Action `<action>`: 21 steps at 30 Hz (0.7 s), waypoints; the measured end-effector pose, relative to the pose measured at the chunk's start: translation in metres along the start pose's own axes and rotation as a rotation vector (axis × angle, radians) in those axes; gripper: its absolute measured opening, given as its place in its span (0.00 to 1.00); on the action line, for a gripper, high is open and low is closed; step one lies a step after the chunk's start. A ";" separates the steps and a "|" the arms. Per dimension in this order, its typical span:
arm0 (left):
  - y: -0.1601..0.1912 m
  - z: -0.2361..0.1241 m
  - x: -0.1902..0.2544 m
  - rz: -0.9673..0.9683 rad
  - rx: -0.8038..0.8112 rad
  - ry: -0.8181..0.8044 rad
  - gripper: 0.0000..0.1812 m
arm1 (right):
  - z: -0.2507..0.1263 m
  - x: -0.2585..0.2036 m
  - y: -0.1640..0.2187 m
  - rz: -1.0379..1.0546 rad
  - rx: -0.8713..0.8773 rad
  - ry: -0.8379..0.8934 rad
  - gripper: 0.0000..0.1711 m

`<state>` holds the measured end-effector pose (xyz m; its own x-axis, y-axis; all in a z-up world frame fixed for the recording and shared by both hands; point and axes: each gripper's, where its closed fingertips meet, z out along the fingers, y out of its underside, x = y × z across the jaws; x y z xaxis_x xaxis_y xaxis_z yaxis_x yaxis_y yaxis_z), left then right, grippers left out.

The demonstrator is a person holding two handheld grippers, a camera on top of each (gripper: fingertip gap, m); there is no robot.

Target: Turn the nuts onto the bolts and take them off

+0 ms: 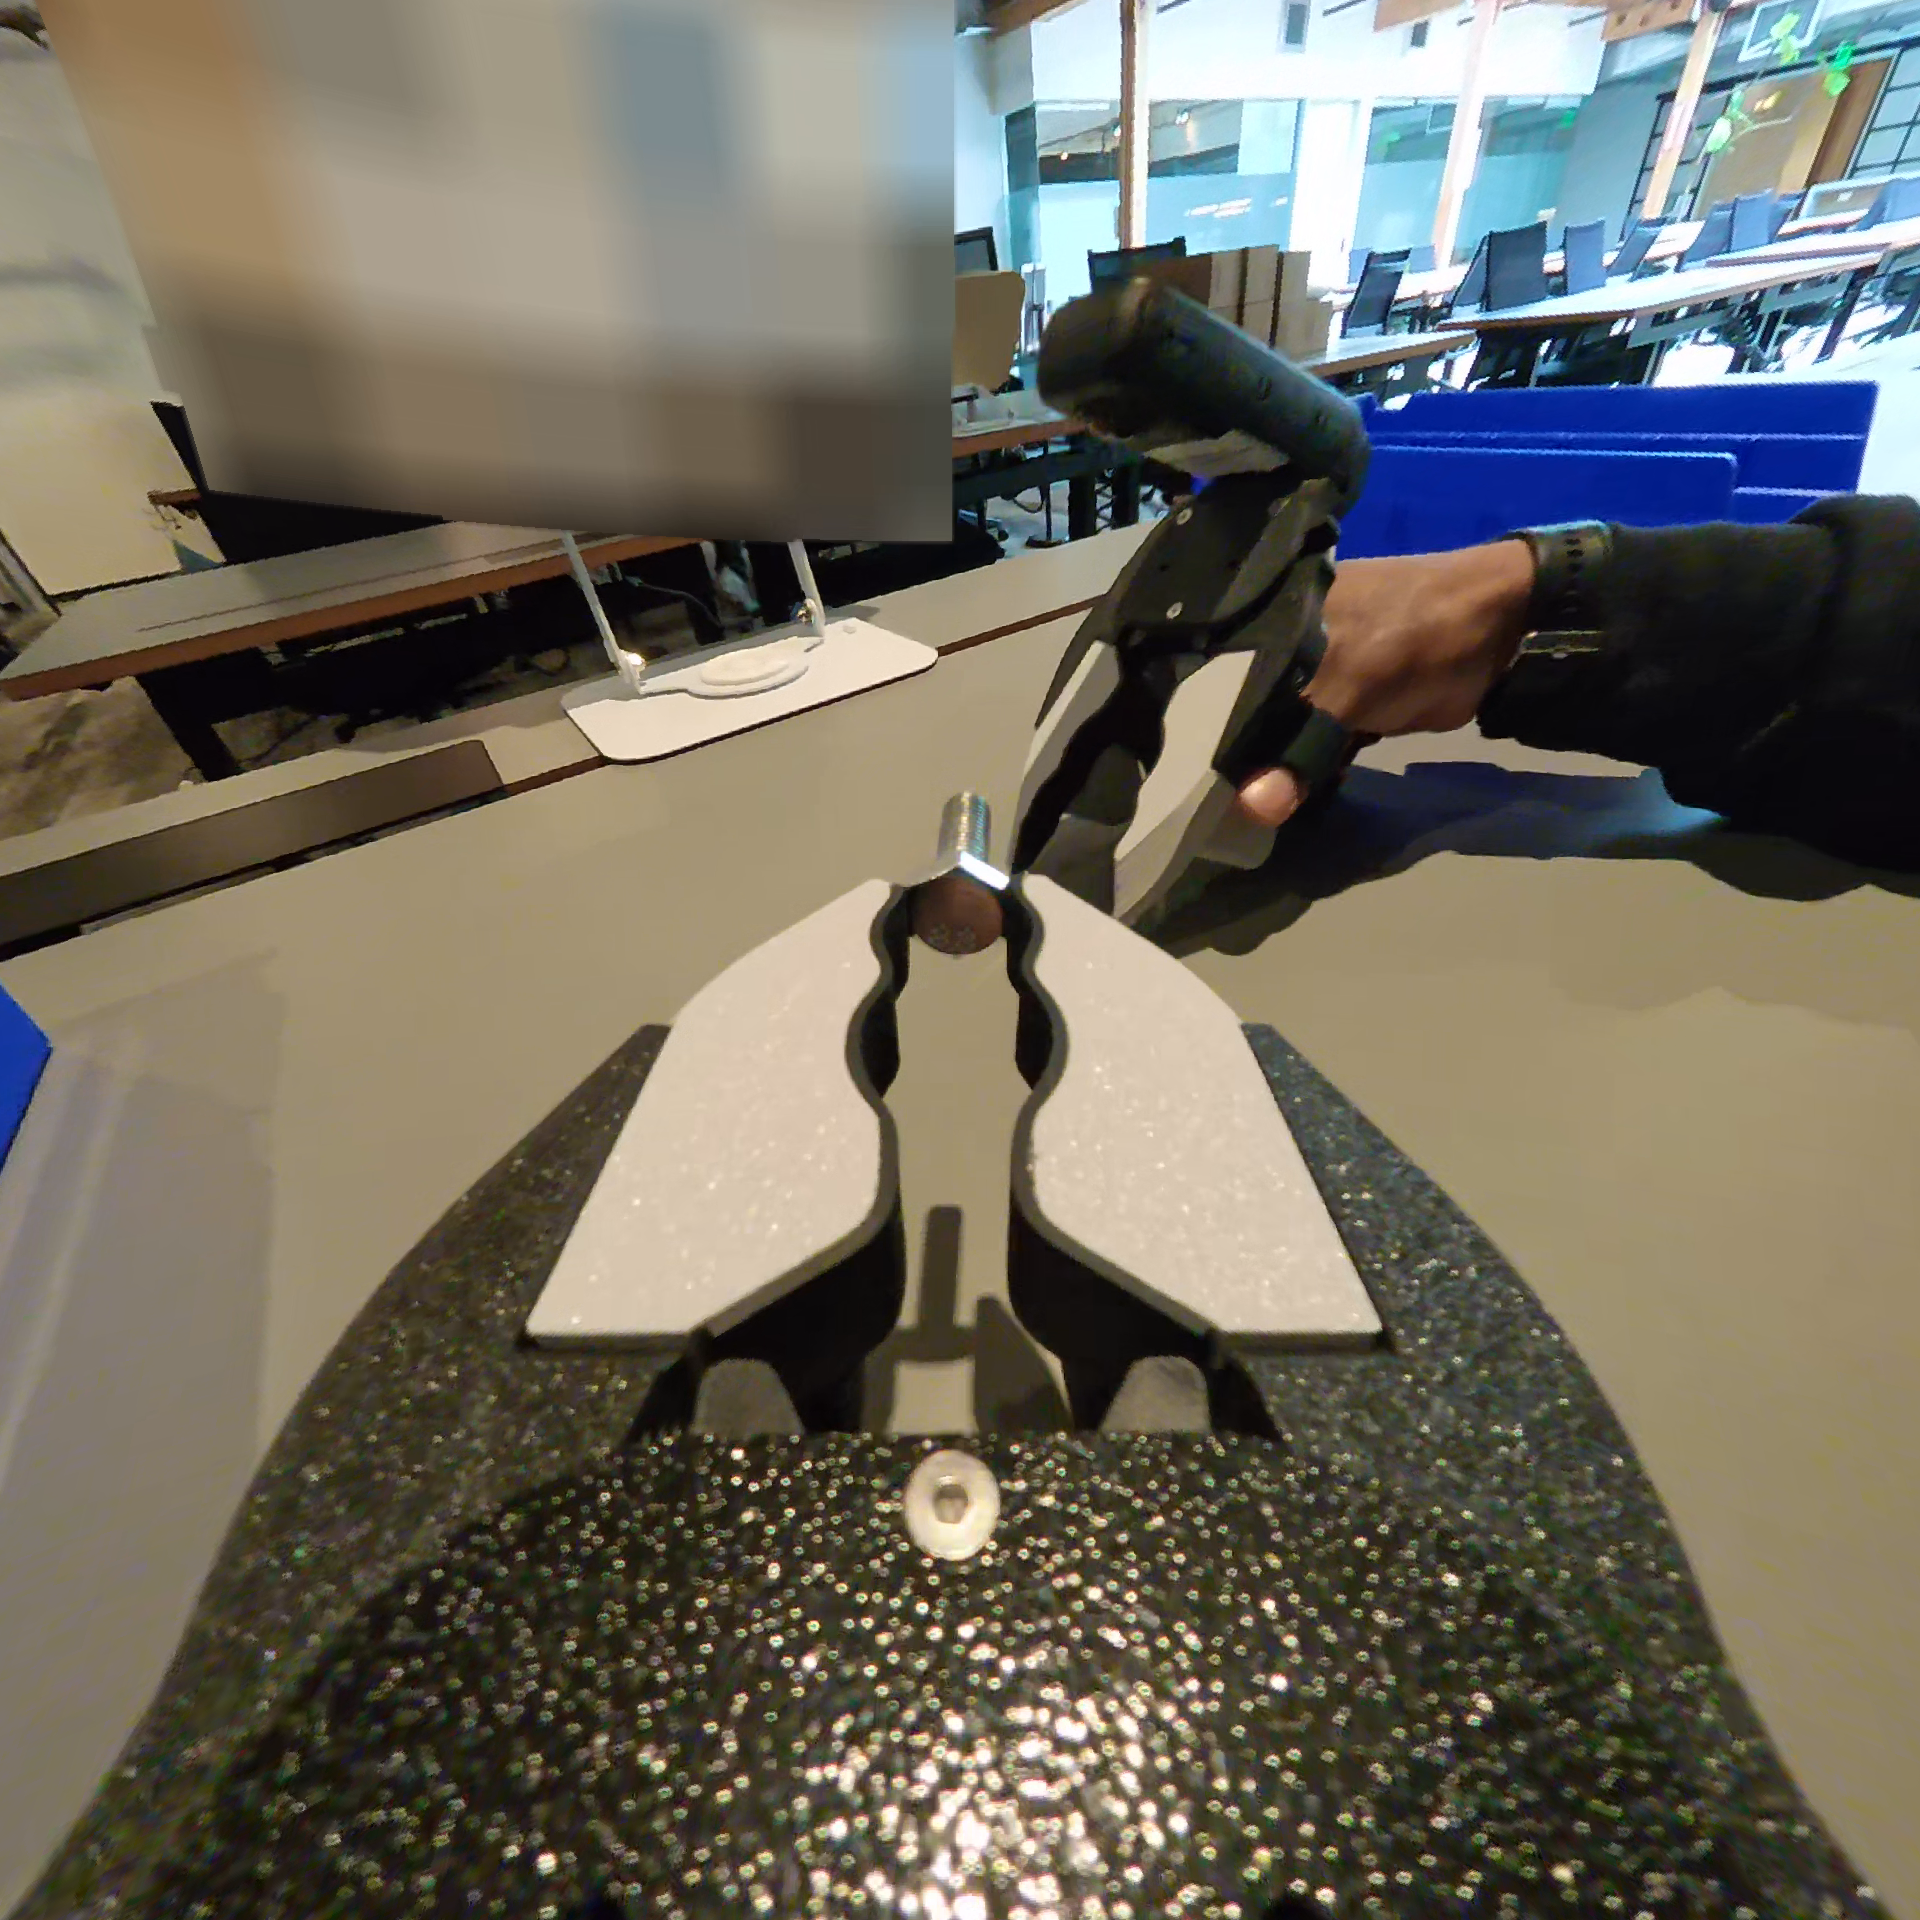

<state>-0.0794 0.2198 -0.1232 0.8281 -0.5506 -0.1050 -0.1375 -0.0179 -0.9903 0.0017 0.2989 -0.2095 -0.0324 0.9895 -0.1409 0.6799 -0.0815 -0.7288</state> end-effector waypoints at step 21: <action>0.006 0.015 -0.027 -0.070 -0.116 0.020 0.10 | -0.036 -0.004 -0.031 -0.124 0.358 0.430 0.26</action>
<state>-0.0948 0.2470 -0.1277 0.8272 -0.5609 -0.0330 -0.1427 -0.1528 -0.9779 0.0072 0.3022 -0.1617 0.2555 0.9479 0.1905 0.3971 0.0767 -0.9146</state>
